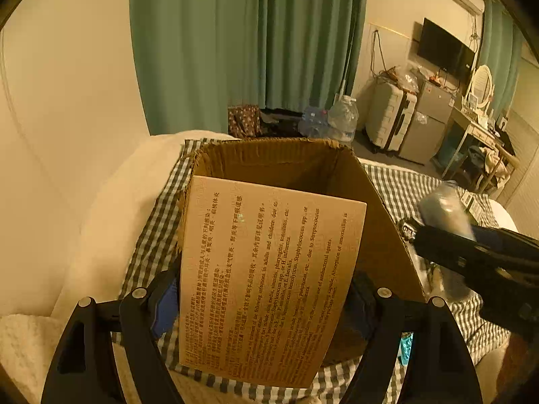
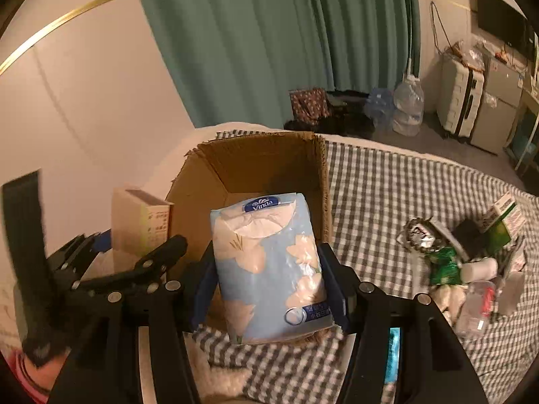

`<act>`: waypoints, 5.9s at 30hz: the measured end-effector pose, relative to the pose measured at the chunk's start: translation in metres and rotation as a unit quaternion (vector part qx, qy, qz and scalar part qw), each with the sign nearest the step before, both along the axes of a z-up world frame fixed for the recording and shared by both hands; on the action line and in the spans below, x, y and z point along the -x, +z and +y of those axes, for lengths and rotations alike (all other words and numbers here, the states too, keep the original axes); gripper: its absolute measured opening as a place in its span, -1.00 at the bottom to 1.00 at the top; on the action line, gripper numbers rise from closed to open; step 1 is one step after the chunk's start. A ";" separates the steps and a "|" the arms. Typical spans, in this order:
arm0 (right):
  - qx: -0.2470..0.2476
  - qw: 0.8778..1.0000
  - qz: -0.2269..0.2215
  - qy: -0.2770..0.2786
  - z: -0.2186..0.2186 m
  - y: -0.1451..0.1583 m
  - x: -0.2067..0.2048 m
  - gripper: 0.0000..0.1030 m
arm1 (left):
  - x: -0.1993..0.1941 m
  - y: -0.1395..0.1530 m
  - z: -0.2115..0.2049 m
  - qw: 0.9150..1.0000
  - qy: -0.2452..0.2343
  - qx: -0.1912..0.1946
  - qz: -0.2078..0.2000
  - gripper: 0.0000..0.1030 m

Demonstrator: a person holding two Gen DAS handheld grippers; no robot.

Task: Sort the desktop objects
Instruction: 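Carry both items to the cardboard box and open both tools to drop them, then grasp the cotton-swab jar with the right tool while the left tool grasps the star toy, then carry the jar and toy over the cardboard box and release both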

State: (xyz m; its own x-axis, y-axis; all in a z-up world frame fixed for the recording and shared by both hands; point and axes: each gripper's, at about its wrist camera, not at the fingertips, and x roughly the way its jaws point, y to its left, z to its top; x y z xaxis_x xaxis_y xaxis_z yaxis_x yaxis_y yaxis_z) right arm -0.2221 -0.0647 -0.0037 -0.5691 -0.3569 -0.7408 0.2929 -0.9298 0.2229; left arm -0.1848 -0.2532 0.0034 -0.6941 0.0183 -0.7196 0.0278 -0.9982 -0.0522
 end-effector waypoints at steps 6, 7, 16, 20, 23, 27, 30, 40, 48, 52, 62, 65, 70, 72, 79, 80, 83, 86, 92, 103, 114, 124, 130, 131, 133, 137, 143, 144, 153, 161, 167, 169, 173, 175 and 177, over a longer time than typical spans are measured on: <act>0.007 1.000 0.003 -0.001 -0.022 -0.003 0.026 0.85 | -0.007 -0.007 -0.016 0.999 0.016 0.023 0.029 1.00; 0.011 1.000 0.008 -0.015 -0.022 -0.001 0.028 0.85 | -0.009 -0.007 -0.019 0.999 0.011 0.025 0.031 1.00; -0.001 0.993 0.091 -0.081 0.020 0.043 -0.011 0.85 | -0.030 0.018 -0.013 0.999 0.010 -0.029 0.036 1.00; 0.004 0.988 0.107 -0.115 0.073 0.056 -0.041 0.85 | -0.047 0.030 0.024 0.999 -0.003 -0.035 0.032 1.00; -0.002 0.981 0.115 -0.157 0.128 0.055 -0.069 0.85 | -0.060 0.030 0.065 0.999 -0.016 -0.029 0.034 1.00; -0.023 0.973 0.116 -0.198 0.195 0.033 -0.095 0.85 | -0.071 0.009 0.124 0.999 -0.033 -0.009 0.028 1.00; -0.039 0.968 0.103 -0.224 0.234 0.002 -0.104 0.85 | -0.070 -0.020 0.171 0.999 -0.037 0.013 0.005 1.00; -0.031 0.964 0.027 -0.264 0.293 -0.113 -0.080 0.85 | -0.041 -0.110 0.276 0.998 -0.056 0.030 -0.025 1.00; -0.036 0.964 0.014 -0.261 0.300 -0.153 -0.052 0.70 | -0.005 -0.154 0.314 0.994 -0.085 0.049 -0.046 1.00; -0.006 0.965 -0.003 -0.262 0.307 -0.165 -0.033 0.70 | 0.003 -0.166 0.317 0.993 -0.095 0.027 -0.060 1.00; 0.058 0.968 -0.040 -0.239 0.302 -0.182 -0.014 0.70 | 0.010 -0.187 0.320 0.993 -0.095 0.038 -0.057 1.00; 0.072 0.967 -0.054 -0.238 0.302 -0.189 -0.007 0.64 | 0.006 -0.184 0.319 0.992 -0.111 0.033 -0.044 0.56; 0.090 0.969 -0.053 -0.223 0.300 -0.186 -0.008 0.28 | 0.002 -0.177 0.301 0.993 -0.102 0.000 -0.057 0.31; 0.082 0.971 -0.049 -0.221 0.299 -0.184 -0.011 0.28 | -0.001 -0.171 0.294 0.993 -0.099 -0.009 -0.059 0.31; 0.090 0.963 -0.045 -0.249 0.311 -0.171 -0.033 0.27 | -0.013 -0.143 0.285 0.994 -0.094 -0.023 -0.051 0.31; 0.092 0.962 -0.044 -0.254 0.313 -0.168 -0.038 0.26 | -0.017 -0.136 0.283 0.994 -0.096 -0.026 -0.049 0.31; 0.084 0.961 -0.039 -0.261 0.312 -0.156 -0.047 0.26 | -0.025 -0.118 0.283 0.994 -0.097 -0.025 -0.038 0.31; 0.076 0.962 -0.027 -0.260 0.315 -0.141 -0.062 0.26 | -0.034 -0.099 0.279 0.994 -0.097 -0.029 -0.029 0.31; 0.045 0.967 0.003 -0.249 0.295 -0.103 -0.092 0.25 | -0.055 -0.070 0.269 0.995 -0.098 -0.011 -0.029 0.31; 0.036 0.974 0.059 -0.214 0.250 -0.029 -0.140 0.25 | -0.076 -0.003 0.225 0.997 -0.082 0.002 -0.007 0.31; 0.016 0.980 0.112 -0.166 0.181 0.029 -0.150 0.25 | -0.070 0.056 0.157 0.998 -0.055 0.000 0.028 0.31; 0.014 0.986 0.124 -0.110 0.118 0.046 -0.125 0.25 | -0.049 0.086 0.092 0.998 -0.028 0.009 0.050 0.31; 0.015 0.990 0.110 -0.081 0.081 0.036 -0.101 0.25 | -0.042 0.068 0.061 0.999 -0.012 -0.006 0.053 0.31; 0.015 0.991 0.106 -0.077 0.075 0.033 -0.097 0.25 | -0.041 0.063 0.055 0.999 -0.009 -0.014 0.051 0.31; 0.016 0.992 0.098 -0.072 0.066 0.027 -0.090 0.25 | -0.037 0.054 0.044 0.999 -0.007 -0.026 0.045 0.31; 0.014 0.995 0.077 -0.064 0.046 0.010 -0.074 0.25 | -0.032 0.036 0.022 0.998 0.008 -0.030 0.049 0.31; -0.009 0.997 0.057 -0.055 0.021 -0.011 -0.055 0.25 | -0.018 0.011 -0.006 0.997 0.011 -0.065 0.041 0.31; -0.014 0.997 0.054 -0.056 0.017 -0.014 -0.051 0.25 | -0.015 0.007 -0.010 0.997 0.011 -0.069 0.037 0.31; -0.037 0.996 0.037 -0.067 -0.011 -0.039 -0.028 0.26 | -0.006 -0.025 -0.032 0.995 0.010 -0.092 0.023 0.31; 0.004 0.992 0.064 -0.110 0.002 -0.032 -0.030 0.67 | -0.009 -0.024 -0.034 0.996 0.029 -0.073 0.043 0.88; 0.012 0.985 0.082 -0.150 0.036 -0.010 -0.041 0.67 | -0.006 -0.025 -0.030 0.997 0.030 -0.067 0.016 0.89; 0.007 0.982 0.089 -0.166 0.053 -0.001 -0.049 0.67 | -0.010 -0.020 -0.023 0.998 0.020 -0.067 0.010 0.89; -0.006 0.970 0.114 -0.215 0.104 0.023 -0.074 0.67 | -0.028 -0.004 0.004 0.999 -0.010 -0.042 0.027 0.89; -0.006 0.962 0.124 -0.243 0.134 0.035 -0.090 0.69 | -0.036 0.003 0.019 0.999 -0.027 -0.027 0.031 0.90; -0.002 0.956 0.125 -0.267 0.164 0.044 -0.105 0.71 | -0.045 0.010 0.036 0.998 -0.042 -0.021 0.032 0.91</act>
State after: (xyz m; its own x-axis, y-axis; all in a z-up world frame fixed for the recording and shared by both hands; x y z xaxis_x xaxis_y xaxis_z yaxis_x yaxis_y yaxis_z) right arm -0.1168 0.0994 0.0407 -0.8287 0.0366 -0.5586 -0.1799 -0.9623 0.2038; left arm -0.1395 -0.2170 0.0134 -0.7329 0.1075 -0.6717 -0.0598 -0.9938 -0.0938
